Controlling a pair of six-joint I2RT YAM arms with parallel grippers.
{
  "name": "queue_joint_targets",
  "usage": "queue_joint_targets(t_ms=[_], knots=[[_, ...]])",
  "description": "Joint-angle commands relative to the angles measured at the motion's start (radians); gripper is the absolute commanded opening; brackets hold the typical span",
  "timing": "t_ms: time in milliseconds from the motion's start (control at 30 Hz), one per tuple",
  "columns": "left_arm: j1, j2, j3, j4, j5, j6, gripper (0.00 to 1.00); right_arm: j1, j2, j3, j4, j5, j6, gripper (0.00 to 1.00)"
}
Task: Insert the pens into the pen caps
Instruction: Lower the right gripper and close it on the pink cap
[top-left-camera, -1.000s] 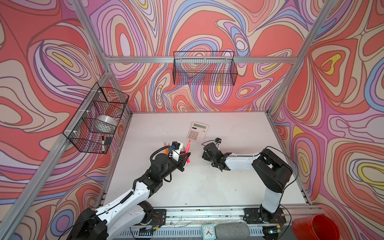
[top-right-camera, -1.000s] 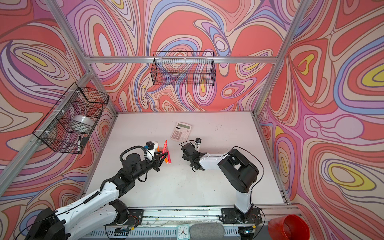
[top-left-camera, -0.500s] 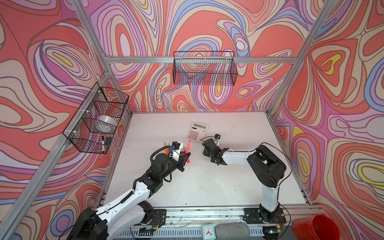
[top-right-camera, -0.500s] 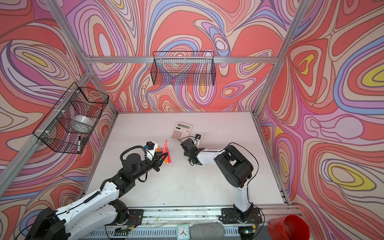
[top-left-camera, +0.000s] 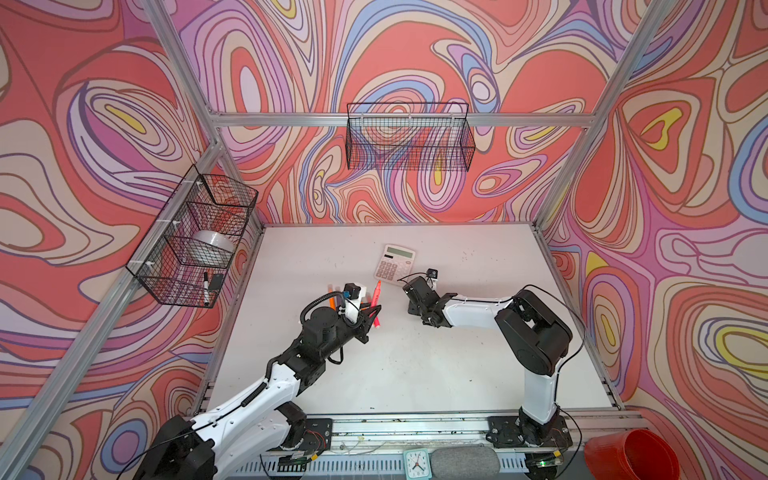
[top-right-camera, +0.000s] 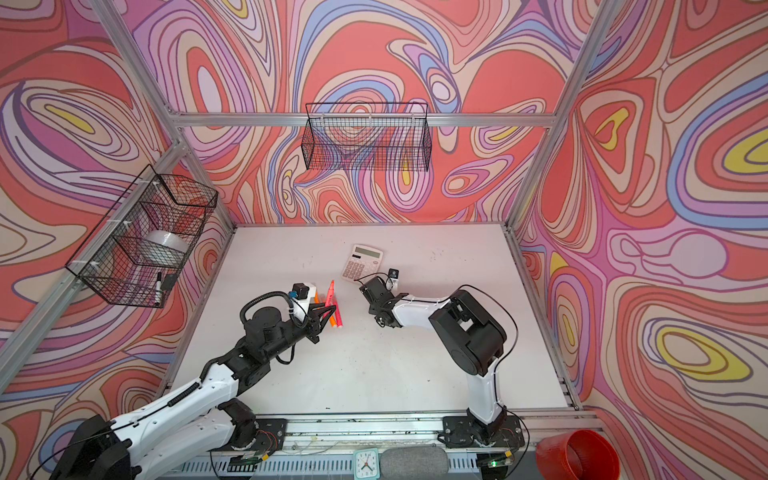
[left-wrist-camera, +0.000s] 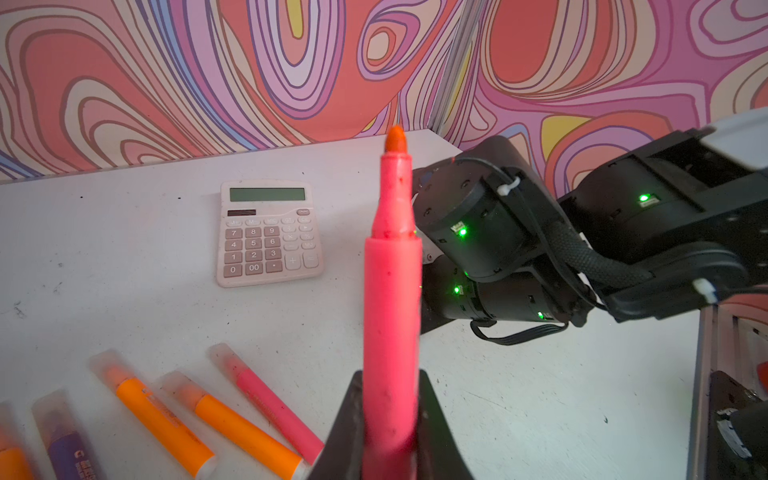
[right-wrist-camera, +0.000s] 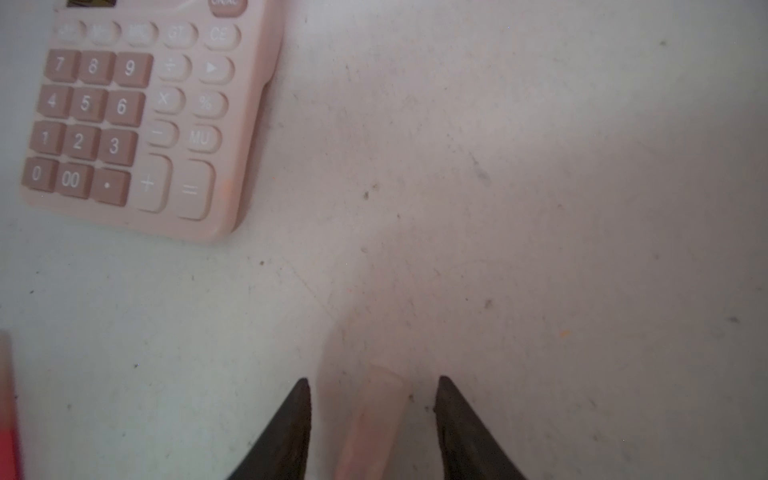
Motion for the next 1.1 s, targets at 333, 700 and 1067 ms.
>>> queue_joint_targets(t_ms=[333,700,1067], knots=[[-0.001,-0.012,0.024,0.0,0.001,0.002,0.0,-0.004,0.073,0.068,-0.14,-0.009,-0.05,0.3],[0.0,-0.016,0.024,-0.002,0.005,-0.001,0.0,-0.004,0.098,0.088,-0.146,-0.013,-0.058,0.15],[-0.001,0.003,0.023,0.038,0.096,-0.006,0.0,-0.004,-0.141,-0.023,-0.063,-0.013,-0.041,0.04]])
